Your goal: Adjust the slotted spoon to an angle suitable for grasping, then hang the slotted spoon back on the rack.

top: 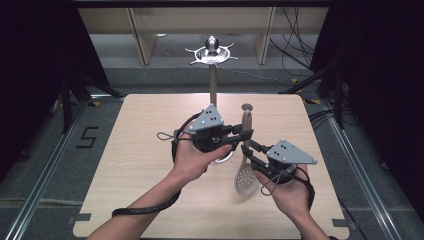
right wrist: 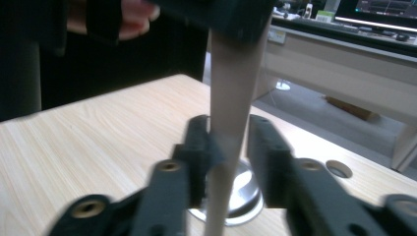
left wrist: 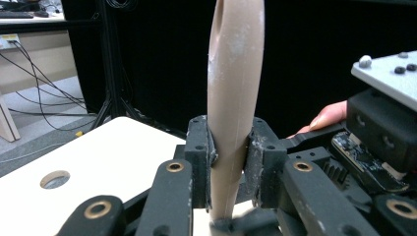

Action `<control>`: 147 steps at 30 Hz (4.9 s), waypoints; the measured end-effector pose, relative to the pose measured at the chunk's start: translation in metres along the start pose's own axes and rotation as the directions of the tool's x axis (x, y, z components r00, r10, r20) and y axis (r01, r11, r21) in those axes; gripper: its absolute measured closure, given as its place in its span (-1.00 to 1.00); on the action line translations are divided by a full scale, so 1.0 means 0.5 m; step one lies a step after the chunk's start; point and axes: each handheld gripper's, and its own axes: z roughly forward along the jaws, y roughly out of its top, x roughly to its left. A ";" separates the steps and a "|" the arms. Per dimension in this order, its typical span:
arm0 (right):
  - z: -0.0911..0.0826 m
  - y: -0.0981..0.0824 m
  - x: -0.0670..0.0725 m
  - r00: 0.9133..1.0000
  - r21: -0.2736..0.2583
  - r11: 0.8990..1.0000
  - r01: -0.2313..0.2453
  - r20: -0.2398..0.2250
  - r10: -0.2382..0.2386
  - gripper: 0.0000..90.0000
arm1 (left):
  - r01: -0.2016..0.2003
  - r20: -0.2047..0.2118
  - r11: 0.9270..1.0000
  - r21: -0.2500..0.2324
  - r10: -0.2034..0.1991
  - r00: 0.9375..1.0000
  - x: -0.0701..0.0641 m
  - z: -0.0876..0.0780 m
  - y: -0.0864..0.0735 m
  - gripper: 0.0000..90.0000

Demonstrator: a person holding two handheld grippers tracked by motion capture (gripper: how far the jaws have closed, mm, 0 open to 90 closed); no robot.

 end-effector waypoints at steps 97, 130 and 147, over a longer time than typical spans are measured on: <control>-0.063 -0.200 -0.163 0.967 0.166 0.961 -0.222 0.162 0.196 0.00 | -0.019 0.006 1.000 0.011 0.019 1.000 0.134 -0.079 0.130 0.64; -0.062 -0.200 -0.163 0.971 0.182 0.960 -0.213 0.148 0.188 -0.01 | 0.036 0.009 0.999 0.009 -0.036 0.999 0.159 -0.083 0.136 0.64; -0.063 -0.200 -0.157 0.961 0.192 0.947 -0.256 0.151 0.230 -0.01 | 0.077 0.030 0.997 -0.007 -0.077 0.997 0.173 -0.085 0.131 0.64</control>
